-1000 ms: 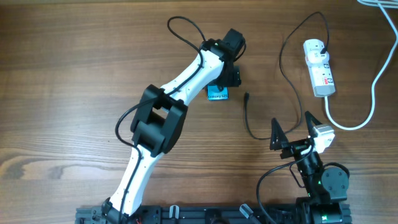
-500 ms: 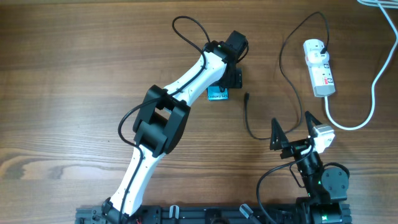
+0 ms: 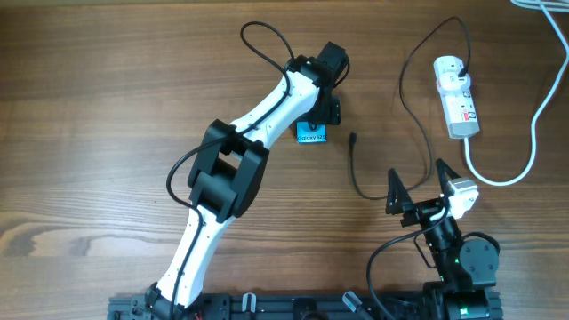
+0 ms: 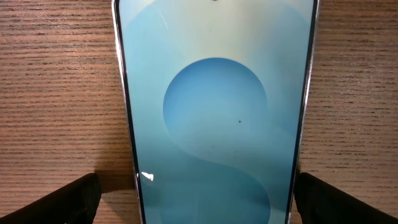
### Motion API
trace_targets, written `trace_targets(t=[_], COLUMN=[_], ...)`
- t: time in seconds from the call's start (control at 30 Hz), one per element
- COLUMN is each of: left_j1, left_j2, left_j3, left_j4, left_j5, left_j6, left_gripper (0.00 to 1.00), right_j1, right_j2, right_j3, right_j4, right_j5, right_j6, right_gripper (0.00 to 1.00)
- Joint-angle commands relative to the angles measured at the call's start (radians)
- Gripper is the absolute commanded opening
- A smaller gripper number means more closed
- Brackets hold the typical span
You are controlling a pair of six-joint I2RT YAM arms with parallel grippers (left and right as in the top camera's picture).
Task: Plug charger to phone and switch on socket
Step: 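Close the left gripper on the phone's long edges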
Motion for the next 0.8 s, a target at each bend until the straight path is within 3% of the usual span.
trace_targets(t=[0.0, 0.5, 0.77], left_j1=[0.0, -0.015, -0.015], left_j2=[0.048, 0.049, 0.049], left_j3=[0.003, 0.003, 0.003], left_j4=[-0.002, 0.005, 0.005], left_j5=[0.032, 0.032, 0.032], left_j6=[0.011, 0.011, 0.011], left_gripper=[1.0, 0.91, 0.73], right_j1=[0.004, 0.004, 0.004], right_j2=[-0.005, -0.005, -0.005], right_j3=[-0.001, -0.001, -0.001], right_j4=[0.003, 0.003, 0.003], right_j5=[0.013, 0.013, 0.013], right_j6=[-0.011, -0.011, -0.011], right_gripper=[1.0, 1.0, 1.0])
